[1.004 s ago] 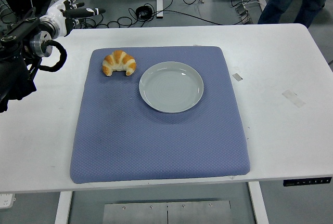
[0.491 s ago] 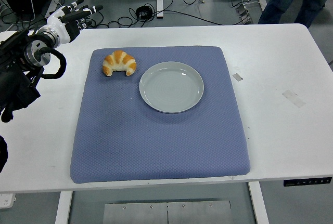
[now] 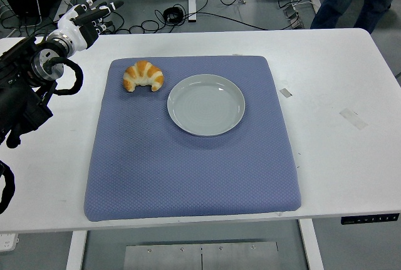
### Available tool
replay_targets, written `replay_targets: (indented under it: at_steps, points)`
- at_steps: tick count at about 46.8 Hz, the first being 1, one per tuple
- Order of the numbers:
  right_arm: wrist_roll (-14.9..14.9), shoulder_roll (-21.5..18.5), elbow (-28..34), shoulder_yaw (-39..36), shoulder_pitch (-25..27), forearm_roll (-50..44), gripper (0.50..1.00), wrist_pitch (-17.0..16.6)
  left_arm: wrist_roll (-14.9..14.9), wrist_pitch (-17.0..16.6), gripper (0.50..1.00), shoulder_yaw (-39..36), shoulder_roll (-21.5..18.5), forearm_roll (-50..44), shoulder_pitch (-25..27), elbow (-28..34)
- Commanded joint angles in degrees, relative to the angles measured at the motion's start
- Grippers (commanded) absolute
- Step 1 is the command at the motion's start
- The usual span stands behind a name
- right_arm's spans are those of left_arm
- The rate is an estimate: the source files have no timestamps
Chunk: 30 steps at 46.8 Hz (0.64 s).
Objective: Place the bread on the table
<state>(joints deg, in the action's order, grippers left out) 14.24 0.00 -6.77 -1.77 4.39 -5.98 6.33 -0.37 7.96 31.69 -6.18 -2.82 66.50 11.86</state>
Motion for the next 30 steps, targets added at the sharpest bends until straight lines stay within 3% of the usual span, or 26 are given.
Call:
replay_targets:
  at_steps: [1,30]
  points:
    - [0.0,0.0,0.0,0.0,0.0,0.0,1.0,0.0,0.0,0.0,0.977,-0.1,0.0,0.0,0.0,0.0]
    - [0.0,0.0,0.0,0.0,0.0,0.0,1.0,-0.1,-0.5,0.0,0.977,-0.3,0.0,0.1,-0.9,0.0]
